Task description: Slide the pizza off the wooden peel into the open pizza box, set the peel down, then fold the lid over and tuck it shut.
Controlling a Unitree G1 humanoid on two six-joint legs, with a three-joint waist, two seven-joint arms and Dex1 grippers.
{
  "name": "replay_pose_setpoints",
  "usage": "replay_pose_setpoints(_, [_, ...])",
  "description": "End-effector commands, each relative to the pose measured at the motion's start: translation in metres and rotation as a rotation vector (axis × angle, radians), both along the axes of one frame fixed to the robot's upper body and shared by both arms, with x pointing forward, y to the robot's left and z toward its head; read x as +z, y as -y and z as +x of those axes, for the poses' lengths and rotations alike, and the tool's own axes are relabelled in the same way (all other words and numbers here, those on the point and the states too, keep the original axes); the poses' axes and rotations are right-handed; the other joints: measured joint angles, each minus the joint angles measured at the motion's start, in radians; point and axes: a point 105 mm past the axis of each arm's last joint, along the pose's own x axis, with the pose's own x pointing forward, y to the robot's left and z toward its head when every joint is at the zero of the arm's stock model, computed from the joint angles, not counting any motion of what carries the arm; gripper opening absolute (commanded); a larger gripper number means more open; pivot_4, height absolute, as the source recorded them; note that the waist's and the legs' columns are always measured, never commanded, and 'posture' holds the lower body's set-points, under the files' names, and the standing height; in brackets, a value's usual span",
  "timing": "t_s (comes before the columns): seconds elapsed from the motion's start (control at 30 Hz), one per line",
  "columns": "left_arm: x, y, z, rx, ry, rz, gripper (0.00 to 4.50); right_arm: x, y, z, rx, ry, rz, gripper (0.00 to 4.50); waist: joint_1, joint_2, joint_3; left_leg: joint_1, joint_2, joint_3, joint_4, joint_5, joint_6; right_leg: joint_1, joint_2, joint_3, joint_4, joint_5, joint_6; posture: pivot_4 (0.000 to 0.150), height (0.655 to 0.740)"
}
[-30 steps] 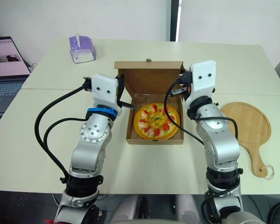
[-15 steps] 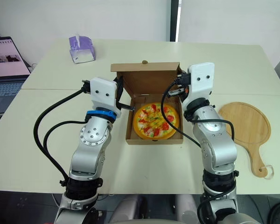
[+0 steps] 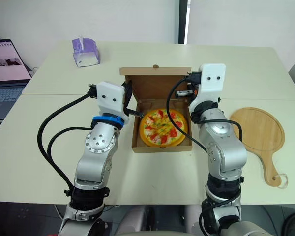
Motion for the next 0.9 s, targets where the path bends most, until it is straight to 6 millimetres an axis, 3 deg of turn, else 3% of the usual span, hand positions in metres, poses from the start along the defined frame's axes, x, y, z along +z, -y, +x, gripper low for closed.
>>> replay_pose_setpoints(0.03, [0.018,0.012,-0.001,-0.046,0.060,-0.020,0.00,0.015,-0.011,0.004,0.043,0.029,-0.013,0.02,0.000,0.000,0.000,0.000,0.000,0.000,0.000,0.000,0.000,0.000,0.000,0.000,0.000,0.000,0.000,0.150,0.7400])
replay_pose_setpoints(0.2, [0.019,0.007,0.002,-0.031,0.052,-0.039,0.00,0.025,-0.008,0.013,0.025,0.023,-0.038,0.02,0.000,0.000,0.000,0.000,0.000,0.000,0.000,0.000,0.000,0.000,0.000,0.000,-0.001,0.000,0.000,0.150,0.7400])
replay_pose_setpoints(0.47, [0.016,-0.001,0.004,-0.012,0.043,-0.042,0.00,0.025,-0.014,0.007,0.036,-0.018,-0.032,0.02,0.000,0.000,0.000,-0.001,0.000,0.000,0.000,0.000,0.000,0.000,0.000,0.000,-0.001,0.000,0.000,0.150,0.7400])
replay_pose_setpoints(0.9, [0.009,-0.004,-0.005,-0.026,0.030,-0.016,0.00,0.008,-0.018,-0.002,0.047,-0.080,0.024,0.02,-0.001,0.000,-0.001,0.000,0.000,0.000,0.000,0.000,0.000,0.000,0.000,0.000,0.000,0.000,0.000,0.150,0.7400])
